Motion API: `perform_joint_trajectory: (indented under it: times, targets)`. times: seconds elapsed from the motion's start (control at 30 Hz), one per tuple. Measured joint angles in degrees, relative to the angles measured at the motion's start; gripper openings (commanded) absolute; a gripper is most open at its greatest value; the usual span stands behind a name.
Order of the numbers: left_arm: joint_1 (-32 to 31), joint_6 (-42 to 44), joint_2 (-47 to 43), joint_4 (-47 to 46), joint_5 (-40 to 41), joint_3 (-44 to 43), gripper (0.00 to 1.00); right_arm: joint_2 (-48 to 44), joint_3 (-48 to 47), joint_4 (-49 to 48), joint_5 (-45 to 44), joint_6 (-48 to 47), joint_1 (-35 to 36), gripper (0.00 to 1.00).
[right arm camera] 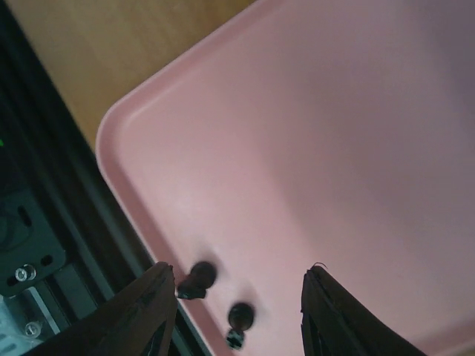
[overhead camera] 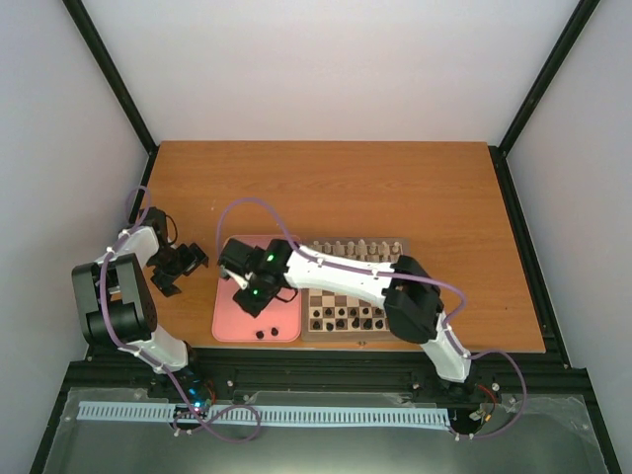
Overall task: Set up the chess pieces on the board
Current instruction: Pick up the chess piece from the storage box.
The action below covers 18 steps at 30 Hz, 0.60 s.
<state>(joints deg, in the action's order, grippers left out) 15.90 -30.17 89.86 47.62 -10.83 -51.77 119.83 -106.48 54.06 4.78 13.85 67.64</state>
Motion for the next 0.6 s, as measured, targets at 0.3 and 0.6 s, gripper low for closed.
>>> perform_joint_trajectory:
  times: [0.3, 0.6]
  targets:
    - [0.0, 0.0, 0.0, 0.0, -0.4, -0.2, 1.00, 4.1, -0.6, 2.0, 4.6, -3.0, 2.9, 0.48]
    - [0.0, 0.0, 0.0, 0.0, -1.0, -0.2, 1.00, 6.4, 0.1, 2.9, 8.3, -4.5, 3.4, 0.51]
